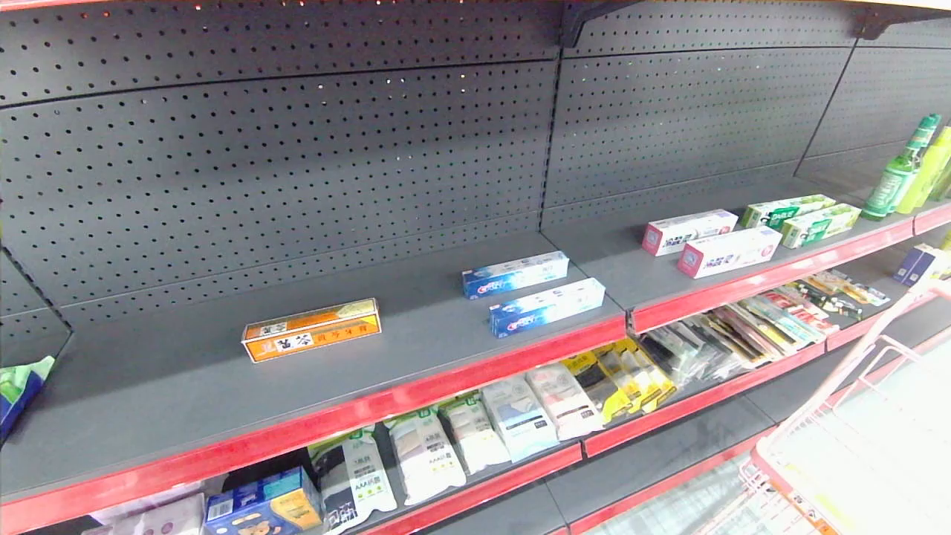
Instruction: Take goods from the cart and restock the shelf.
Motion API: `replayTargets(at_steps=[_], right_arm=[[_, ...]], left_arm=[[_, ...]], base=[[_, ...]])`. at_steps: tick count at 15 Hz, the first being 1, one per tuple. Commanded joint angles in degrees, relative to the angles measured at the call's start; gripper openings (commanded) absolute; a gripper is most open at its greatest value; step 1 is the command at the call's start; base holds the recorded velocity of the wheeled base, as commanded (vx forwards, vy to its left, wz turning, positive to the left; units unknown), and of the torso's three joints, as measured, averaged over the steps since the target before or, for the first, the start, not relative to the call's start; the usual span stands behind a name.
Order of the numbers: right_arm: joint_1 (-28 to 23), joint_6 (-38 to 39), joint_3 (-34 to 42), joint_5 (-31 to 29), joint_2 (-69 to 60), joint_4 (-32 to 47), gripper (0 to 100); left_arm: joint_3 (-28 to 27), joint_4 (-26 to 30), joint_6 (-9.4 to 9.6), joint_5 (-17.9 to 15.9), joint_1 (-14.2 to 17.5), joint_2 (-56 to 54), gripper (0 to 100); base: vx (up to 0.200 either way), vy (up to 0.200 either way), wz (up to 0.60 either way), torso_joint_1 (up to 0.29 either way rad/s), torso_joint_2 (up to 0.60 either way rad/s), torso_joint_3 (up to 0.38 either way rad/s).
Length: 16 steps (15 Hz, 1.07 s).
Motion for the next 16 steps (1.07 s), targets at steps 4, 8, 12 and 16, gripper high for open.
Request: replayTargets(at_steps=[4,8,12,16], right_arm=[[0.08,4.78,-54.55,0.07,47.99,8.38,100],[-19.61,-1.2,-55.96,2.8,72.33,19.01,100],[-38.86,-23.96,-42.51,10.18,83.32,18.48,100],[-51.34,-40.31,-37.85,12.82,90.53,18.75,100]], left_arm=[[0.0,0.0,0.06,0.02,0.0,0.09,100],[0.0,0.0,-0.03,0.02,0.0,0.09,100],[0.0,0.0,-0.03,0.02,0.0,0.09,100],[0.0,0.0,-0.03,0.02,0.0,0.09,100]], base=[[0.0,0.0,0.0,0.0,0.0,0.0],[0.0,0.0,0.0,0.0,0.0,0.0],[0.0,0.0,0.0,0.0,0.0,0.0],[0.0,0.0,0.0,0.0,0.0,0.0]])
